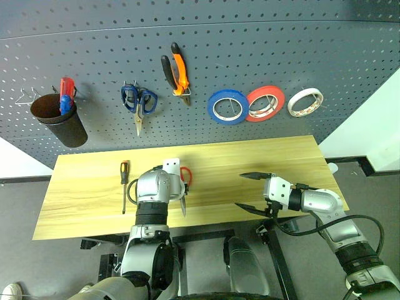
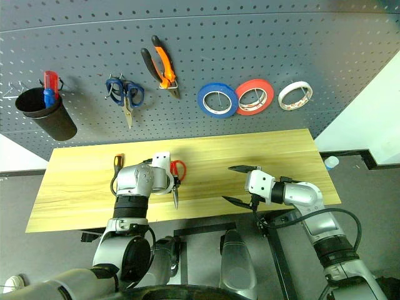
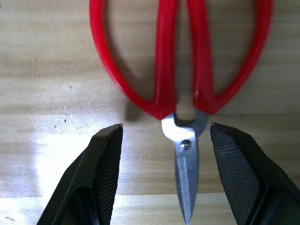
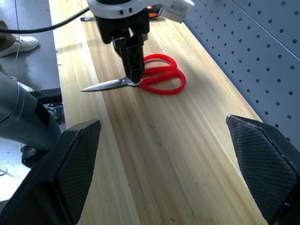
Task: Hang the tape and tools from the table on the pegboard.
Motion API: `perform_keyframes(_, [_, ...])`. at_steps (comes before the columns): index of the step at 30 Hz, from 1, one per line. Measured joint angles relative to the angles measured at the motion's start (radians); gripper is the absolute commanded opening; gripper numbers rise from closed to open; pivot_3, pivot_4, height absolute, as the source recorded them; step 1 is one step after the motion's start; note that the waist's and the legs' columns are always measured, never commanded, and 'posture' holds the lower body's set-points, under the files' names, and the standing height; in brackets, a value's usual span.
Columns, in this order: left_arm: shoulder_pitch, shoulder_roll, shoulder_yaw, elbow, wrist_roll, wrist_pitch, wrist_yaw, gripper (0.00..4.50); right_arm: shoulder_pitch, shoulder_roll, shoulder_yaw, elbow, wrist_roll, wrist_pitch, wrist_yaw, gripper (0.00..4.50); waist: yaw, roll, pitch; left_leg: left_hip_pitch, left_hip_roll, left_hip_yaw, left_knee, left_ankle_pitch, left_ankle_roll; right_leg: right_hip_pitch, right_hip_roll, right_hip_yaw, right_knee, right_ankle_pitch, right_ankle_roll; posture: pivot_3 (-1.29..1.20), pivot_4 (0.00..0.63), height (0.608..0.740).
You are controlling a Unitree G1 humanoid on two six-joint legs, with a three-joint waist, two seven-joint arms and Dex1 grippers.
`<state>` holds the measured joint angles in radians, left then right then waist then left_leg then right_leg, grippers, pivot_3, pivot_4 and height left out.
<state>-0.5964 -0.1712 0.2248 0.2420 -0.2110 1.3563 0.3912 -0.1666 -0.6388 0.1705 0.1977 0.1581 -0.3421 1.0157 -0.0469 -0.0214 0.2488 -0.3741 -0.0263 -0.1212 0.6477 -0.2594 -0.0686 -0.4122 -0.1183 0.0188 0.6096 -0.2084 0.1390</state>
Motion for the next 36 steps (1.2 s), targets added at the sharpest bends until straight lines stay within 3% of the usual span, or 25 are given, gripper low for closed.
perform_keyframes(27, [-0.055, 0.002, 0.066, 0.134, -0.073, -0.053, 0.028, 3.08, 0.001, 0.000, 0.000, 0.000, -0.010, 0.001, -0.010, 4.50, 0.000, 0.000, 0.000, 0.000, 0.000, 0.000, 0.000, -0.001, -0.001, 0.001, 0.000, 0.000, -0.002, 0.000, 0.000, -0.10, 0.203, 0.733])
perform_keyframes(36, [-0.061, 0.002, 0.076, 0.154, -0.098, -0.079, 0.031, 0.53, 0.001, 0.002, 0.000, 0.000, -0.016, 0.001, -0.019, 4.50, 0.001, 0.000, 0.000, 0.000, 0.000, 0.000, -0.001, -0.001, -0.001, 0.001, 0.000, 0.000, -0.005, 0.000, 0.001, -0.11, 0.201, 0.733])
